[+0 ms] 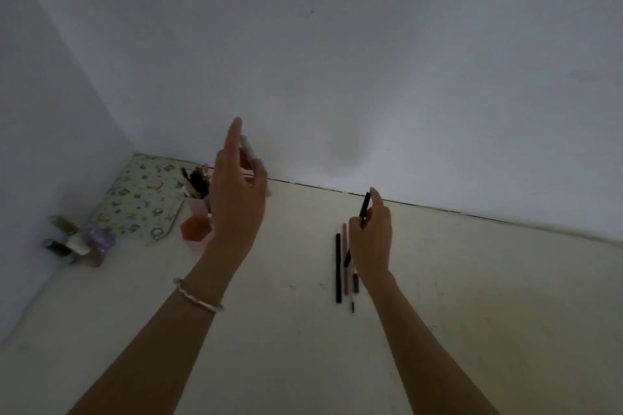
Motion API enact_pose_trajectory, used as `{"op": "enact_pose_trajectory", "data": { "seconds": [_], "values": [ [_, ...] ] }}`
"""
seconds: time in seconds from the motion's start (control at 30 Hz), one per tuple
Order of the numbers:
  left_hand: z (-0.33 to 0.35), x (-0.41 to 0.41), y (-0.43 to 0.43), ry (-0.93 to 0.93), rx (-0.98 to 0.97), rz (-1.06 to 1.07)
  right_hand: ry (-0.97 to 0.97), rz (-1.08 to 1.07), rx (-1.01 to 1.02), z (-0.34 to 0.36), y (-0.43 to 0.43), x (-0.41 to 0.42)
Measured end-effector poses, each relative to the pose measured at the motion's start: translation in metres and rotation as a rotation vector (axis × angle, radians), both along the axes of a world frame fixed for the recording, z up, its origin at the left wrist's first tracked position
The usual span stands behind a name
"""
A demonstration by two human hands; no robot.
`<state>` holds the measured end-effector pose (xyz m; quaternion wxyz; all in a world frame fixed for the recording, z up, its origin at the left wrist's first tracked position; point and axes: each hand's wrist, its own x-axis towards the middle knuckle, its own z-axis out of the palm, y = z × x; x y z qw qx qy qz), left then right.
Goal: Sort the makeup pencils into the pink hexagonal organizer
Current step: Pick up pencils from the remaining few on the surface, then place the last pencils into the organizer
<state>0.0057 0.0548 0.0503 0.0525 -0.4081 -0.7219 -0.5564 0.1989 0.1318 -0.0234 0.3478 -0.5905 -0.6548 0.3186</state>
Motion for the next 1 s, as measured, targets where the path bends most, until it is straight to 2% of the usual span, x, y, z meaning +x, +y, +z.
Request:
{"op": "enact_pose_trajectory", "data": {
  "seconds": [0.1,0.17,0.27,0.37,0.47,0.57,0.63,0.73,0.8,0.9,1.0],
  "values": [
    [0.006,-0.042,-0.014,0.044,0.01,0.161,0.26,0.031,0.073,0.032,-0.003,-0.036],
    [0.0,-0.056,-0.022,0.029,-0.087,0.174,0.351,0.061,0.123,0.047,-0.007,-0.057],
    [-0.019,-0.065,-0.029,0.052,-0.272,0.118,0.408,0.132,0.167,0.057,-0.019,-0.083],
    [-0.033,-0.075,-0.033,0.214,-0.433,0.142,0.431,0.202,0.205,0.058,-0.03,-0.104],
    [-0.032,-0.085,-0.037,0.226,-0.371,0.239,0.481,0.255,0.242,0.059,-0.04,-0.126],
    [-0.027,-0.092,-0.037,0.199,-0.364,0.196,0.389,0.354,0.259,0.052,-0.047,-0.147],
    [-0.023,-0.092,-0.034,0.134,-0.395,0.162,0.25,0.451,0.265,0.041,-0.051,-0.157],
    [-0.021,-0.082,-0.03,0.075,-0.386,0.144,0.033,0.52,0.404,0.024,-0.055,-0.159],
    [-0.017,-0.07,-0.028,0.093,-0.339,0.126,0.017,0.45,0.465,0.02,-0.054,-0.15],
    [-0.015,-0.034,-0.014,0.145,-0.24,0.051,0.098,0.243,0.476,0.022,-0.038,-0.122],
    [-0.03,0.02,0.006,0.066,-0.388,-0.13,0.148,0.059,0.39,0.023,-0.012,-0.083]
  ]
}}
